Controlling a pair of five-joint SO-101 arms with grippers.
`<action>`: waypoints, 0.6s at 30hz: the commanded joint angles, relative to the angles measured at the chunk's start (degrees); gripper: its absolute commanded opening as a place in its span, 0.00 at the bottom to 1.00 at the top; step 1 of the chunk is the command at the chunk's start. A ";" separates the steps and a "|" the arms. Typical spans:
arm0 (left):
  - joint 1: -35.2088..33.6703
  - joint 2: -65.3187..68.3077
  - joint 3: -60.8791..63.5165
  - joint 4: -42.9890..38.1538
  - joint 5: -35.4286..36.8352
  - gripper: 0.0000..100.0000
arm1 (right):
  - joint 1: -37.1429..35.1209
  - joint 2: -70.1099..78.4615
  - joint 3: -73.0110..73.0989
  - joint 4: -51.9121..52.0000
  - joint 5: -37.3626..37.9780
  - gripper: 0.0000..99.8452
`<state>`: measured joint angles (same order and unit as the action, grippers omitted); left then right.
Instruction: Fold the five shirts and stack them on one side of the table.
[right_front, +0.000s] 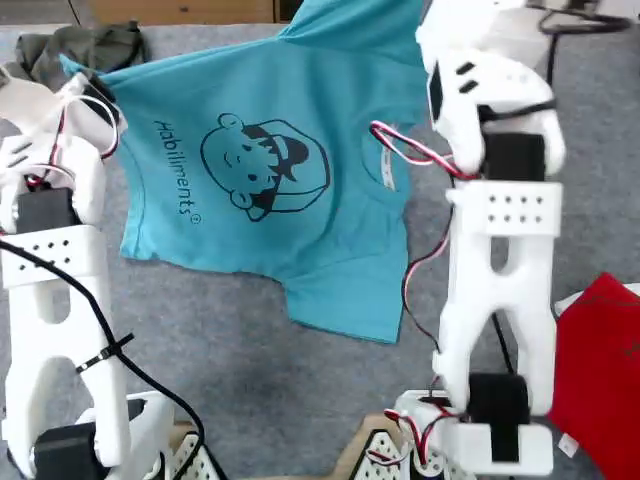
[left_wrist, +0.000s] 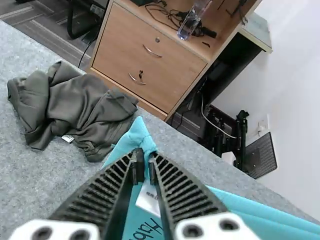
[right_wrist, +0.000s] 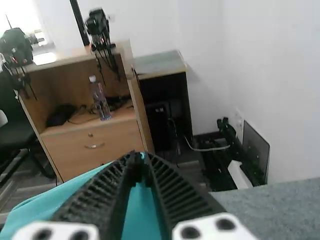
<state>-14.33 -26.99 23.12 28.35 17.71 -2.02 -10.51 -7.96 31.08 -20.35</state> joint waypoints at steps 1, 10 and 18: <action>-1.14 -0.04 2.64 -3.96 -0.35 0.02 | 0.48 1.45 -0.31 -3.43 0.62 0.01; -3.78 8.75 0.44 -5.01 -2.81 0.02 | 0.75 2.15 -2.15 -3.08 0.70 0.01; -6.77 9.71 -4.13 -1.76 -2.99 0.02 | 0.66 1.71 -3.38 6.33 0.62 0.01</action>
<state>-20.40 -15.56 23.38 24.84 15.16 -1.76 -8.22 -8.13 33.27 -20.26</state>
